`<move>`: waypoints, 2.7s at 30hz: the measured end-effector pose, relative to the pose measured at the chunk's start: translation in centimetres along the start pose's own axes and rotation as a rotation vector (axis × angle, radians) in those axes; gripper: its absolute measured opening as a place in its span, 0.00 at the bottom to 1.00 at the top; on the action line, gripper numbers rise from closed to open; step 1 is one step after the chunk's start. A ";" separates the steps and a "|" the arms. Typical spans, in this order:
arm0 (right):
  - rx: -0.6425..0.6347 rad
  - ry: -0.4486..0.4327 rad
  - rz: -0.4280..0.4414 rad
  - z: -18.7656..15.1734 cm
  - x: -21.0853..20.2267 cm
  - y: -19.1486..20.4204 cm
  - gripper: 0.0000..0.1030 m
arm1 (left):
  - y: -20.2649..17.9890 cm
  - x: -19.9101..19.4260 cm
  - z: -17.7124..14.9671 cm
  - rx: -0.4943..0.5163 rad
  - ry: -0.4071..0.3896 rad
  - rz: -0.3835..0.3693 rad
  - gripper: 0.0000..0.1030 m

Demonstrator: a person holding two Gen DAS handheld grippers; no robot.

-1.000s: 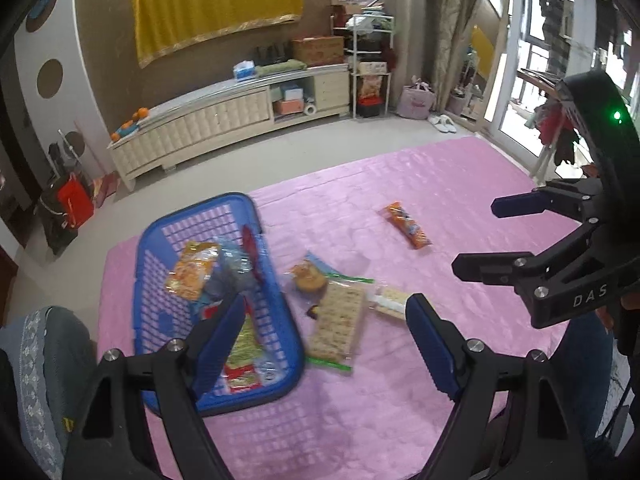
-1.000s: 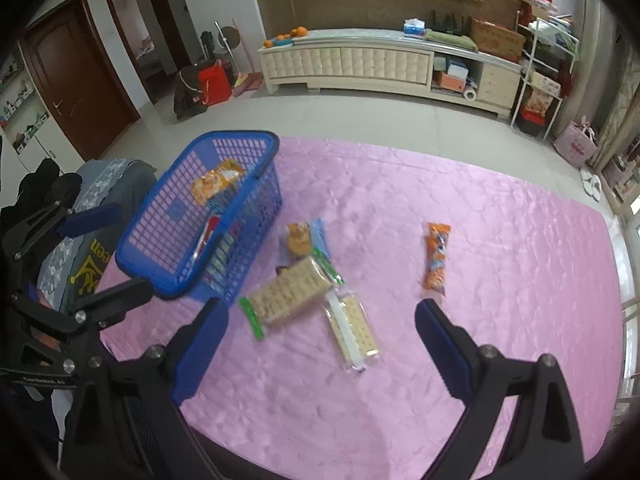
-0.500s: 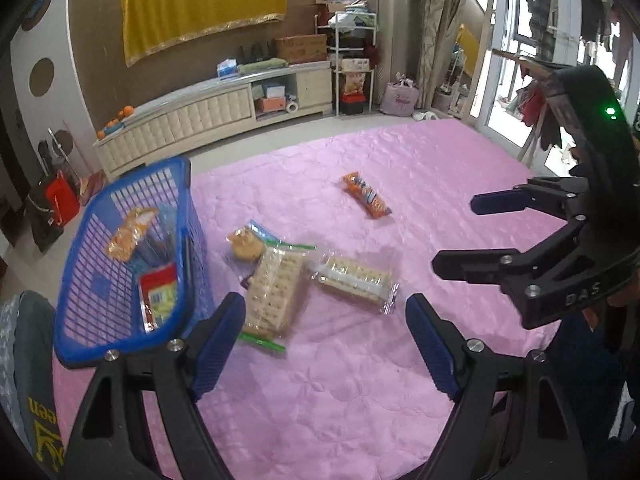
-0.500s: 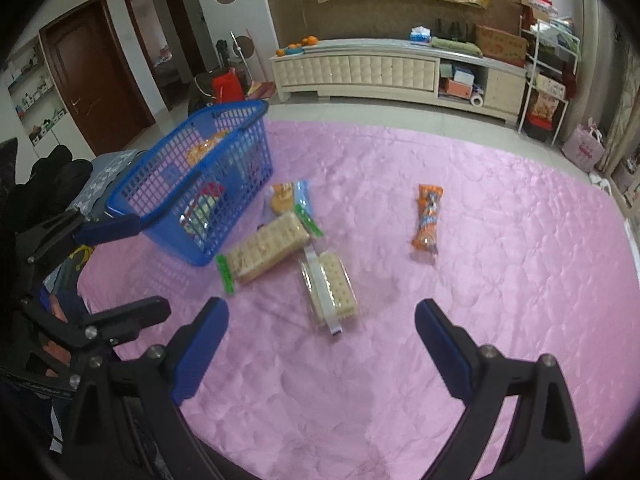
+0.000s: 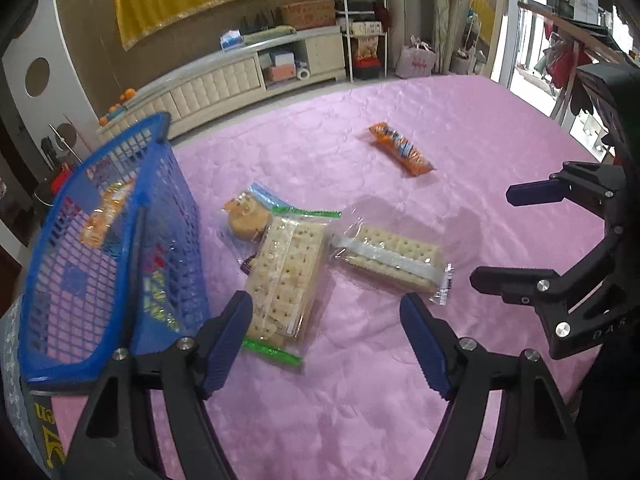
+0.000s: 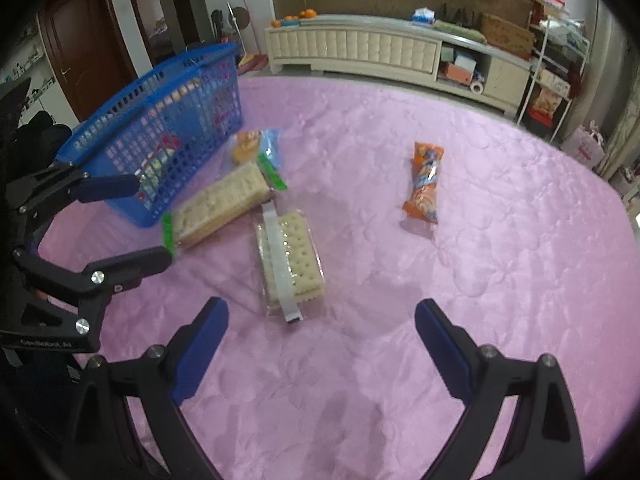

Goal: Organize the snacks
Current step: 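Withdraw both tools from the basket toward the cracker packs, then grasp the green-edged cracker pack with the left tool while the right tool grasps the white-strip cracker pack, then carry both cracker packs into the blue basket and open both tools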

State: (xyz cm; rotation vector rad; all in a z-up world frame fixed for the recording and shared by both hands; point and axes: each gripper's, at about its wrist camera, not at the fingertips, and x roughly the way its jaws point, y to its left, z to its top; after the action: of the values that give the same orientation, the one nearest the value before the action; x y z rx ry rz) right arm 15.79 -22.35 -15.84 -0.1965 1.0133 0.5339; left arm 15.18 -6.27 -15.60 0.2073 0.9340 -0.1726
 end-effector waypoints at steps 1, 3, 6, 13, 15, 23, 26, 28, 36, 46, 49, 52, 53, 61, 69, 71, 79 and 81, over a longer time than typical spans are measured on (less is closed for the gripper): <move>0.002 0.009 0.004 0.1 0.5 -0.1 0.94 | 0.0 0.5 0.0 0.009 0.008 -0.003 0.69; 0.006 0.027 0.012 0.3 1.6 -0.4 0.93 | 0.0 1.7 0.1 0.030 0.018 0.013 0.69; 0.000 0.047 0.028 0.5 2.9 -0.3 0.94 | 0.1 3.1 0.1 0.040 0.028 0.013 0.69; -0.025 0.084 0.034 0.9 5.5 -0.1 0.94 | 0.7 6.8 0.4 0.101 0.048 0.093 0.69; -0.039 0.089 0.037 1.1 6.2 -0.1 0.93 | 0.8 7.8 0.4 0.115 0.067 0.087 0.69; -0.067 0.079 0.049 1.4 7.1 -0.6 0.93 | 2.6 8.9 1.5 0.032 0.085 -0.001 0.73; -0.096 0.071 0.044 1.5 7.2 -0.4 0.92 | 3.4 9.4 1.5 -0.038 0.092 -0.047 0.73; -0.111 0.068 0.034 1.4 7.1 -0.2 0.90 | 3.9 9.3 1.3 -0.080 0.093 -0.067 0.70; -0.112 0.054 0.039 1.3 7.1 0.1 0.89 | 3.4 7.5 0.3 -0.074 0.109 -0.071 0.55; -0.099 0.054 0.035 1.7 6.7 0.5 0.47 | 1.8 5.2 -1.5 -0.114 0.100 -0.066 0.55; -0.078 0.062 0.017 1.3 6.2 0.2 0.47 | 1.1 4.1 -1.6 -0.116 0.083 -0.062 0.55; -0.049 0.050 0.031 0.9 4.8 0.0 0.46 | 1.0 2.6 -1.6 -0.132 0.065 -0.068 0.55; -0.050 0.041 0.022 0.8 4.0 0.2 0.46 | 1.0 1.9 -1.7 -0.144 0.057 -0.072 0.55; -0.054 -0.019 -0.017 1.1 -1.0 1.8 0.46 | 1.5 -3.6 -1.8 -0.189 -0.023 -0.068 0.55; -0.037 -0.112 -0.001 2.5 -6.4 3.9 0.47 | 3.0 -10.3 -0.7 -0.229 -0.139 -0.052 0.55; -0.046 -0.135 0.009 3.2 -7.5 4.9 0.47 | 3.7 -11.9 -0.6 -0.229 -0.167 -0.044 0.55; -0.108 -0.207 0.012 7.4 -9.9 9.5 0.47 | 7.9 -16.3 -0.4 -0.227 -0.239 0.008 0.55; -0.135 -0.215 0.000 8.6 -10.2 11.0 0.47 | 9.5 -16.8 -0.5 -0.233 -0.243 0.025 0.55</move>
State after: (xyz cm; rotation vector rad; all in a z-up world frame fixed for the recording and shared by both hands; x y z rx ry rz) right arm 12.40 -12.92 -1.78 -0.2532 0.7692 0.6099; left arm 7.22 3.98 -1.37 -0.0183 0.7022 -0.0626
